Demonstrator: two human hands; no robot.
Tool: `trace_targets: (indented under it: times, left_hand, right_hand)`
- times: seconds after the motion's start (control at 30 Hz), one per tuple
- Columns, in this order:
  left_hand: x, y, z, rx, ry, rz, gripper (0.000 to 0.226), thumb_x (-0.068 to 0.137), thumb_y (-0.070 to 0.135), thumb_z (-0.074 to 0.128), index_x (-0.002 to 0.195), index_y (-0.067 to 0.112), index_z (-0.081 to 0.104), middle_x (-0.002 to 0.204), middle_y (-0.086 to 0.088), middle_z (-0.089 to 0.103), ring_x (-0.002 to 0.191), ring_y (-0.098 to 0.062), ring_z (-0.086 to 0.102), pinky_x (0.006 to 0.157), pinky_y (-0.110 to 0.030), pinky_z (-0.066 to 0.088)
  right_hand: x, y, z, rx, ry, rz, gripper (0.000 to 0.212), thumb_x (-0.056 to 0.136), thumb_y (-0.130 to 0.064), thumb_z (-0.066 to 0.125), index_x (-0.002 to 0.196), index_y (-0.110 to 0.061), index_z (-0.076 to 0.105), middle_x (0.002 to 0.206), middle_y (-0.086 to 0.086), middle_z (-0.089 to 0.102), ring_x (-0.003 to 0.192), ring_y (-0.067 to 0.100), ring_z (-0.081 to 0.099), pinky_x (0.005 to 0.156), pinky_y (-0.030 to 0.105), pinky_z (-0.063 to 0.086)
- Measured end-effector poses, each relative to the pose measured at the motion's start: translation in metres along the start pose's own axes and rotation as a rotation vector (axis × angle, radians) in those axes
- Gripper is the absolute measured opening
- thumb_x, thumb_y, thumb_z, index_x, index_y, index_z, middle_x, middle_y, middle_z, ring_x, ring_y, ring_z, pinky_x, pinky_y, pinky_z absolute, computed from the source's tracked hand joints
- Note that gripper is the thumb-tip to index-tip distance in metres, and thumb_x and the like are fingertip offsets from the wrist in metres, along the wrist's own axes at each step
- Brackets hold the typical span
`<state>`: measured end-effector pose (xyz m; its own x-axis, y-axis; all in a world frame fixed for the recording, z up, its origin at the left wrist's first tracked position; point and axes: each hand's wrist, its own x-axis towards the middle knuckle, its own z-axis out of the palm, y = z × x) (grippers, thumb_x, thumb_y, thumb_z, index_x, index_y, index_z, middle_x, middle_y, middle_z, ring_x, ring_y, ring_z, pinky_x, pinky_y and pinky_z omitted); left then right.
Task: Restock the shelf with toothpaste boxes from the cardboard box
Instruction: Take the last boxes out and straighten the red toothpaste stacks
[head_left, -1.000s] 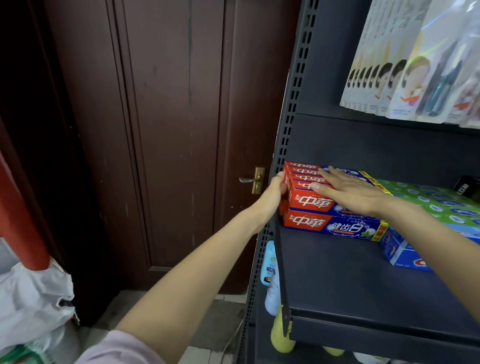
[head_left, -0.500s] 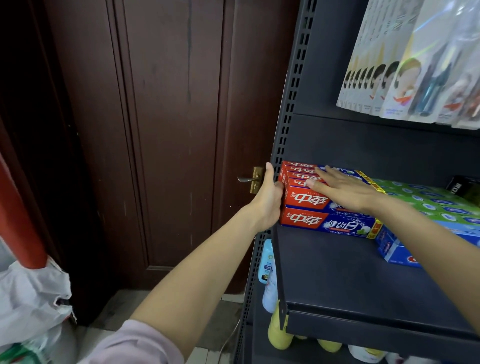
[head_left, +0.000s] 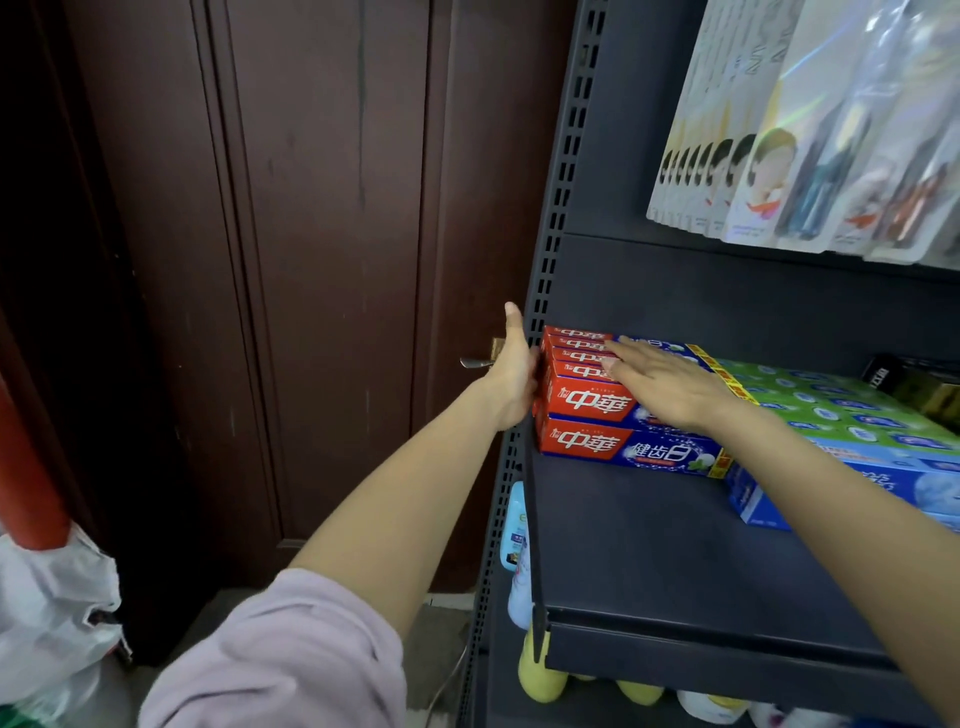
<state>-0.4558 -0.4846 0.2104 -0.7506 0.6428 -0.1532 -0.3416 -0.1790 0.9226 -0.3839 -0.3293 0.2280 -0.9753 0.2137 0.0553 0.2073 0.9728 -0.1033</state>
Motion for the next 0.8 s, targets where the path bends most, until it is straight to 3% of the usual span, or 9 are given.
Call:
trace_targets:
  times: [0.17, 0.23, 0.3, 0.5, 0.57, 0.67, 0.8]
  left_hand:
    - [0.001, -0.003, 0.007, 0.000, 0.013, 0.005, 0.085, 0.087, 0.074, 0.007, 0.138, 0.013, 0.039, 0.113, -0.014, 0.064, 0.102, -0.026, 0.063, 0.085, -0.039, 0.046]
    - [0.004, -0.004, 0.008, 0.010, 0.042, 0.020, 0.077, 0.089, 0.072, 0.010, 0.118, 0.014, 0.051, 0.093, -0.010, 0.065, 0.085, -0.023, 0.063, 0.085, -0.040, 0.047]
    - [0.007, -0.008, 0.009, 0.035, 0.063, 0.022, 0.064, 0.092, 0.068, 0.014, 0.099, 0.019, 0.054, 0.087, -0.008, 0.065, 0.080, -0.021, 0.063, 0.083, -0.038, 0.049]
    - [0.006, -0.011, 0.019, 0.174, 0.158, 0.022, 0.042, 0.100, 0.040, 0.038, 0.132, 0.014, 0.042, 0.082, -0.005, 0.063, 0.069, -0.016, 0.062, 0.060, -0.028, 0.052]
    - [0.007, -0.011, 0.019, 0.205, 0.193, 0.055, 0.041, 0.100, 0.035, 0.042, 0.135, 0.012, 0.041, 0.088, -0.006, 0.064, 0.071, -0.018, 0.063, 0.059, -0.028, 0.052]
    - [0.007, -0.010, 0.019, 0.344, 0.288, 0.164, 0.042, 0.099, 0.031, 0.044, 0.135, 0.011, 0.044, 0.111, -0.013, 0.066, 0.091, -0.025, 0.067, 0.075, -0.035, 0.056]
    - [-0.003, -0.009, 0.036, 0.959, 0.530, 0.569, 0.038, 0.096, 0.028, 0.045, 0.130, 0.012, 0.050, 0.127, -0.012, 0.055, 0.115, -0.027, 0.053, 0.095, -0.043, 0.047]
  right_hand:
    - [0.001, 0.000, -0.002, 0.009, -0.022, -0.009, 0.059, 0.098, -0.053, 0.013, 0.151, -0.027, 0.006, 0.160, -0.005, 0.001, 0.147, 0.012, -0.001, 0.118, 0.035, 0.003]
    - [0.002, 0.000, -0.002, 0.020, -0.024, -0.015, 0.059, 0.098, -0.053, 0.013, 0.151, -0.027, 0.005, 0.160, -0.005, 0.000, 0.147, 0.012, -0.002, 0.118, 0.035, 0.003]
    - [0.001, 0.001, -0.002, 0.033, -0.026, -0.027, 0.059, 0.099, -0.052, 0.014, 0.151, -0.027, 0.006, 0.160, -0.005, 0.000, 0.147, 0.012, -0.002, 0.118, 0.033, 0.002]
    - [-0.004, 0.009, -0.002, 0.044, 0.011, -0.074, 0.058, 0.098, -0.052, 0.015, 0.151, -0.028, 0.010, 0.160, -0.006, 0.007, 0.147, 0.009, 0.004, 0.117, 0.028, 0.004]
    - [-0.004, 0.009, 0.000, 0.018, 0.040, -0.074, 0.058, 0.098, -0.053, 0.014, 0.151, -0.028, 0.012, 0.159, -0.006, 0.008, 0.147, 0.009, 0.006, 0.117, 0.029, 0.006]
    - [-0.005, 0.006, 0.002, 0.015, 0.090, -0.093, 0.059, 0.098, -0.054, 0.015, 0.150, -0.027, 0.019, 0.159, -0.006, 0.014, 0.146, 0.010, 0.011, 0.117, 0.031, 0.012]
    - [-0.018, 0.016, -0.003, 0.245, 0.296, -0.187, 0.047, 0.100, -0.041, 0.032, 0.140, -0.020, 0.043, 0.149, -0.001, 0.038, 0.139, 0.016, 0.031, 0.112, 0.030, 0.022]
